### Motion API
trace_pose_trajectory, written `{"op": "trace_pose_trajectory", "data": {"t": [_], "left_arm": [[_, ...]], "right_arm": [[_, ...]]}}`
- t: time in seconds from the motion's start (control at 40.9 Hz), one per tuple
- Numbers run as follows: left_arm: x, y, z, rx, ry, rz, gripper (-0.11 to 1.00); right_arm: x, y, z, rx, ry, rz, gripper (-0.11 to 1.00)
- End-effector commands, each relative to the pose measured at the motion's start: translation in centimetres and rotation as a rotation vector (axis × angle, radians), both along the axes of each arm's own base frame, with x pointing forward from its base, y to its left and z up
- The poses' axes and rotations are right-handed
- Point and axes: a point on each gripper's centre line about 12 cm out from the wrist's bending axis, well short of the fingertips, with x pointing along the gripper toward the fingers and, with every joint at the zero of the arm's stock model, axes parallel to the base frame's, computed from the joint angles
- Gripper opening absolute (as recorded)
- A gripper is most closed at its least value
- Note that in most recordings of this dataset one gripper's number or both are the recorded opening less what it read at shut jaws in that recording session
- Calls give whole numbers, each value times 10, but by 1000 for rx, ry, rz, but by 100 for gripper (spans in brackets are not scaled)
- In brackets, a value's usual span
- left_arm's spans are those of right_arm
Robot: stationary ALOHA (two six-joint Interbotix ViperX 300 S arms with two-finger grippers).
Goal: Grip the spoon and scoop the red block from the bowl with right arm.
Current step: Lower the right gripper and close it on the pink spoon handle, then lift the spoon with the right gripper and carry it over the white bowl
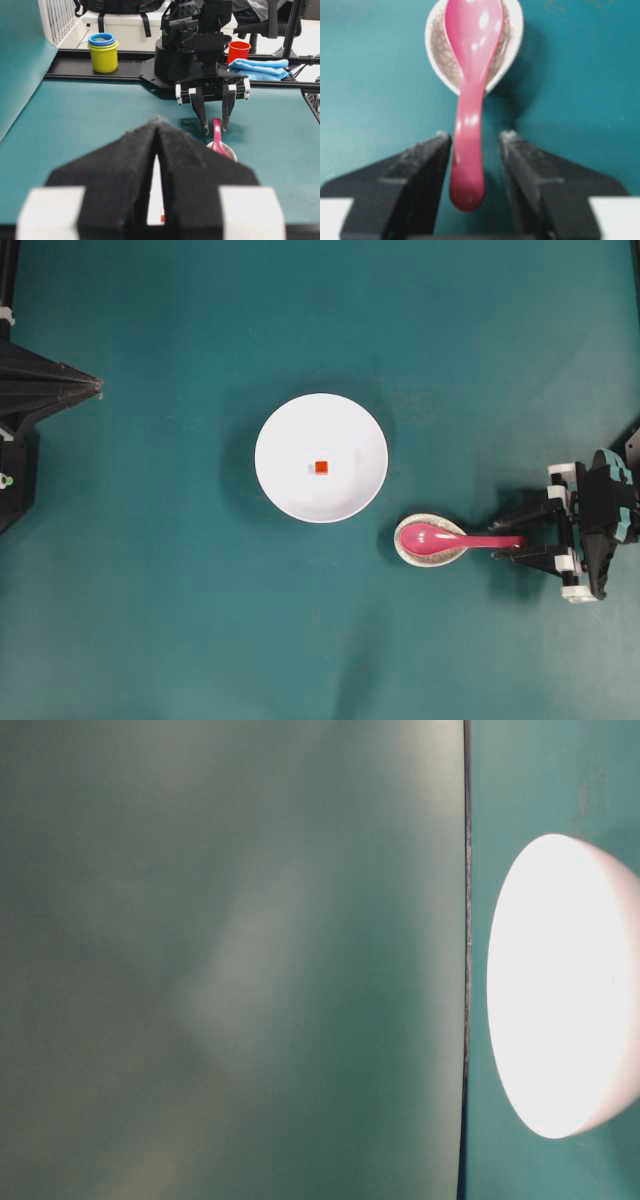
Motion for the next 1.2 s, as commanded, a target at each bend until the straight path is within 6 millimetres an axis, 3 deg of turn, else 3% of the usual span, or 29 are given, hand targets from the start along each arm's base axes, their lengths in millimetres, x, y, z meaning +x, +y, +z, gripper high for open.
{"op": "trace_pose_trajectory", "data": {"t": [0.0, 0.538, 0.685, 0.881, 1.174], "left_arm": [[2, 1, 3, 4, -11, 3, 0], [2, 0, 3, 2, -9, 2, 0], [2, 1, 3, 4, -7, 3, 0], [2, 1, 2, 3, -4, 3, 0], [2, 1, 2, 4, -11, 3, 0]], "right_arm": [[3, 3, 4, 14, -27, 4, 51], [6, 5, 8, 11, -66, 7, 49], [6, 5, 8, -13, -63, 17, 42], [5, 4, 6, -49, -46, 33, 24], [15, 12, 21, -42, -116, 47, 24]]}}
